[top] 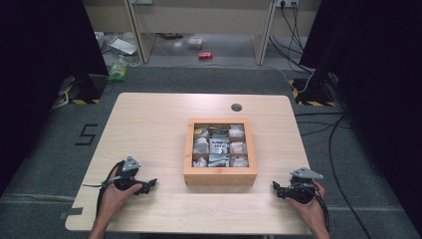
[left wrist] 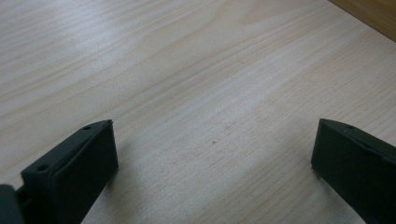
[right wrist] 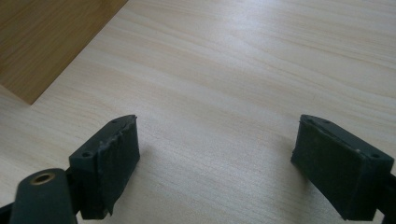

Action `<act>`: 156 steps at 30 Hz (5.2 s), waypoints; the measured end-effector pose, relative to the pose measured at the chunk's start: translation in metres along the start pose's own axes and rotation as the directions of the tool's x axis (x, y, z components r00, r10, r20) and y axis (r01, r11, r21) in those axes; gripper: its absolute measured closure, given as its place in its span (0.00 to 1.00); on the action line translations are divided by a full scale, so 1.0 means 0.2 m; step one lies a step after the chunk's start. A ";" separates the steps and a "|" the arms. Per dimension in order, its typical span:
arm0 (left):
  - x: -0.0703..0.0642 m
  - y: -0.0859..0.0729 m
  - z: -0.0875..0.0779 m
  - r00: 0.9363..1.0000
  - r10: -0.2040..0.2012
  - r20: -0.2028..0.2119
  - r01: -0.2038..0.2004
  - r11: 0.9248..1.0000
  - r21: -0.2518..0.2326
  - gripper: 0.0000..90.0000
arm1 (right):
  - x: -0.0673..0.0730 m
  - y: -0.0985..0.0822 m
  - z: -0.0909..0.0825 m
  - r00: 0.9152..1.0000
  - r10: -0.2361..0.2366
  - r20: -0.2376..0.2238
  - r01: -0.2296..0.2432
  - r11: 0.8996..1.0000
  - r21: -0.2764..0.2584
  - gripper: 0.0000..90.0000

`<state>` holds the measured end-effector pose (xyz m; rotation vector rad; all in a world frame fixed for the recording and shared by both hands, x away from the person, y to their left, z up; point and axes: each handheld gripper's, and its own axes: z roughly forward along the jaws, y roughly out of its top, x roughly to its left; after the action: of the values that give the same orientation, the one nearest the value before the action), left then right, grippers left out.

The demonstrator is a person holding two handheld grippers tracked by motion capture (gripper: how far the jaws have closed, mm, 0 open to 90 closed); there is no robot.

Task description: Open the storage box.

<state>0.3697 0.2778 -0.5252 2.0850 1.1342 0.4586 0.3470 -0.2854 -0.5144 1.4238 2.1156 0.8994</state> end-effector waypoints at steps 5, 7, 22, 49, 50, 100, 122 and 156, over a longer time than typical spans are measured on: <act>0.00 0.00 0.00 1.000 0.000 0.000 0.000 1.000 0.000 0.00 | -0.01 0.00 -0.01 1.000 0.002 0.002 -0.002 1.000 -0.004 0.18; 0.00 0.00 0.00 1.000 0.001 0.001 -0.001 1.000 0.001 0.00 | -0.02 -0.01 -0.01 1.000 0.015 -0.001 -0.015 1.000 -0.003 0.20; 0.00 0.00 0.00 1.000 0.004 0.004 -0.004 1.000 0.000 0.00 | 0.05 0.06 -0.16 0.995 -0.009 -0.097 -0.002 0.993 -0.120 0.37; 0.00 0.00 0.00 1.000 0.004 0.005 -0.004 1.000 0.000 0.00 | 0.36 0.18 -0.14 0.955 -0.129 -0.266 0.079 0.978 -0.191 0.71; 0.00 0.00 0.00 1.000 0.004 0.005 -0.004 1.000 0.000 0.00 | 0.36 0.18 -0.13 0.955 -0.139 -0.263 0.089 0.977 -0.194 0.72; 0.00 0.00 0.00 1.000 0.005 0.002 -0.005 1.000 0.000 0.00 | 0.38 0.23 -0.13 0.963 -0.114 -0.243 0.060 0.974 -0.219 0.80; -0.11 0.21 -0.08 0.991 -0.083 0.101 0.098 0.982 -0.160 0.17 | 0.33 0.48 -0.18 0.959 -0.109 -0.261 0.024 0.951 -0.308 0.73; -0.18 0.76 0.12 0.990 -0.115 0.075 0.132 0.952 -0.275 0.17 | 0.28 0.80 -0.11 0.969 -0.114 -0.221 0.022 0.925 -0.380 0.72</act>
<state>0.4526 0.1815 -0.4305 1.7616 1.0908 0.4655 0.4149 -0.1980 -0.3836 1.0826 1.9974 1.4208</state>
